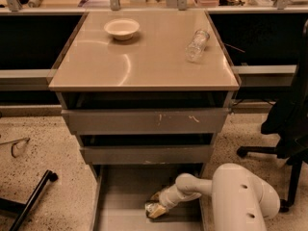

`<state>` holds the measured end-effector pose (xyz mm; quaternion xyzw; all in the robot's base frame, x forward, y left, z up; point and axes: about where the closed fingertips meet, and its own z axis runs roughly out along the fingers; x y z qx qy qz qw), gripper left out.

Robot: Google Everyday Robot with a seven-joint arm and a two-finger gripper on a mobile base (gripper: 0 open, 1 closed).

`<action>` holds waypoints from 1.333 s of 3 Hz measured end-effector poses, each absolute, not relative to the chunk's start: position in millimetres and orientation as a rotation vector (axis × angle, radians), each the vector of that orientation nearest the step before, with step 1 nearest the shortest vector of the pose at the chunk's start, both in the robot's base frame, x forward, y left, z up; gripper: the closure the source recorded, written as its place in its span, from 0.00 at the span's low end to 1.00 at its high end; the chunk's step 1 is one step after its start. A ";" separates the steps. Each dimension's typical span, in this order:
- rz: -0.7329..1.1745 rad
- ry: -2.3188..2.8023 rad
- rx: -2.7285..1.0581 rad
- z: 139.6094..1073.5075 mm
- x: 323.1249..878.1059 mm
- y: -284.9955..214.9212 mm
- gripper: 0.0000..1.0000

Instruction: Pick 7up can from bottom drawer and place on counter

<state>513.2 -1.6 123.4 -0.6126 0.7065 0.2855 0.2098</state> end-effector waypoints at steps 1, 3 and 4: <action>0.797 1.884 -1.742 155.7 507.9 6.5 0.88; 0.526 1.697 -1.768 304.1 531.0 20.1 1.00; 0.485 1.662 -1.802 326.2 520.7 22.5 1.00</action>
Offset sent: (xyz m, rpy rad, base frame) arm -0.0494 0.0462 0.2166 0.0446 -0.2967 0.1968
